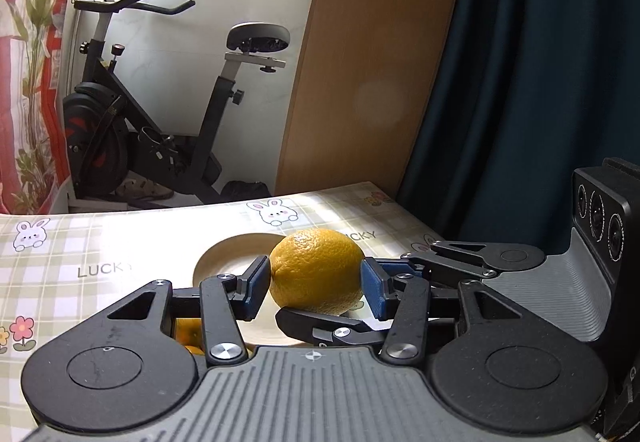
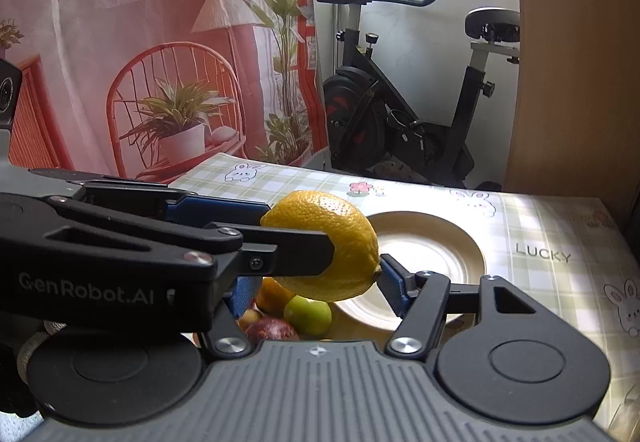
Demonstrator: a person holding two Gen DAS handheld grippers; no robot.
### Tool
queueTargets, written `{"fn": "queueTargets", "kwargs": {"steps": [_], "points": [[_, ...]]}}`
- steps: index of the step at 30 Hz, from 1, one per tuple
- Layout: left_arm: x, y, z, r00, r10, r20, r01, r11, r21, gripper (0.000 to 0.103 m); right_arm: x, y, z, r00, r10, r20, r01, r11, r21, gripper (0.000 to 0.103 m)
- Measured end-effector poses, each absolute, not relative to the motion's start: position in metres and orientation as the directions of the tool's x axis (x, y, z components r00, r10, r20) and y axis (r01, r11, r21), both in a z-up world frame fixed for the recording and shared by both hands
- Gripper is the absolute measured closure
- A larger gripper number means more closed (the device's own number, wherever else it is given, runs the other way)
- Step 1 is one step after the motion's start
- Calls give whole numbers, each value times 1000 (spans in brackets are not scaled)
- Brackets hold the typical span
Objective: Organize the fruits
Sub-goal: 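Lift the lemon with the left gripper and carry it over the cream plate, then lower the lemon onto the plate and open the left gripper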
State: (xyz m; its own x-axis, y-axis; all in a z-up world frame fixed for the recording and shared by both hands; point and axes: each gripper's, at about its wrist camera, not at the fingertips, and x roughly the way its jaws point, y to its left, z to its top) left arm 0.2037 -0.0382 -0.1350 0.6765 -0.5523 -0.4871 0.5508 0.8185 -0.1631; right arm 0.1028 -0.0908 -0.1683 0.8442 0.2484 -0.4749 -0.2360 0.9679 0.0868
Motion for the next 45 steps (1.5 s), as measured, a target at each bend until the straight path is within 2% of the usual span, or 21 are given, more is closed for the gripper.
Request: {"fn": "queueTargets", "kwargs": {"steps": [5,11,22,32,42,45], "points": [[218,-37,-145,667,-549,-504,542,822,-178,50,120,-88,-168,847,244,-472,-252,966,48,38],[246,-31,-163,627,-549,-553,532,820,-210,50,143,-83,-187,826,223,-517,-252,968,15,38],[314,-27,-194,574,-541,-614,495,827,-267,49,211,-96,-219,786,222,-577,-244,969,41,38],[364,-32,-220,532,-512,-675,471,841,-267,49,273,-108,-250,733,220,-644,-250,967,47,38],[379,-33,-229,541,-489,-684,441,858,-265,50,301,-108,-265,677,210,-705,-230,971,69,38],[383,-27,-223,555,-490,-673,428,861,-274,50,301,-104,-264,683,218,-697,-231,970,77,39]]}}
